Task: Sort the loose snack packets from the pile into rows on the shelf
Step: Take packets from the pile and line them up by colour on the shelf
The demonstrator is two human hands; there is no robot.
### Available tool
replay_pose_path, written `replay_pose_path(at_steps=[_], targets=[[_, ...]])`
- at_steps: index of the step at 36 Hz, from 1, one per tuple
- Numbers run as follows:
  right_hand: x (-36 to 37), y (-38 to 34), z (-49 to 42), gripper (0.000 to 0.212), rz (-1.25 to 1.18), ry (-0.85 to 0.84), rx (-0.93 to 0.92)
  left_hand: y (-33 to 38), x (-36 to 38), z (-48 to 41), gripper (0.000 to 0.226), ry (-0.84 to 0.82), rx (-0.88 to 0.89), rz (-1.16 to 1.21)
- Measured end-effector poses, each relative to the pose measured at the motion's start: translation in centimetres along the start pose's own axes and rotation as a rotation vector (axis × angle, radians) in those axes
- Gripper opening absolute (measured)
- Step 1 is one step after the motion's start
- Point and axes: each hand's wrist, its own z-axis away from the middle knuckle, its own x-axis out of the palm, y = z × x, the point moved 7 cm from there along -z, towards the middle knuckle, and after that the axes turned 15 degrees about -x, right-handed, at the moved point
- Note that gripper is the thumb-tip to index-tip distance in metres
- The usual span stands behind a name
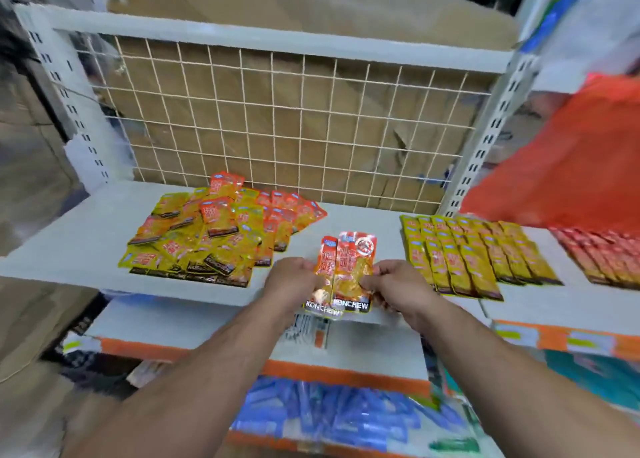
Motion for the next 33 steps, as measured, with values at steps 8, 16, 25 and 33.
replay_pose_path(at_steps=[8, 16, 25, 33], targets=[[-9.6, 4.0, 5.5, 0.037, -0.012, 0.143, 0.025, 1.9, 10.1, 4.2, 0.02, -0.185, 0.025, -0.122], [-21.0, 8.4, 10.9, 0.014, 0.018, 0.226, 0.043, 3.1, 21.6, 9.4, 0.032, -0.238, 0.009, -0.144], [-34.5, 13.2, 15.4, 0.014, 0.048, 0.316, 0.043, 4.4, 35.2, 15.4, 0.035, -0.35, -0.024, -0.05], [-44.2, 17.1, 17.0, 0.015, 0.039, 0.373, 0.066, 6.0, 44.4, 17.1, 0.032, -0.374, -0.034, -0.064]])
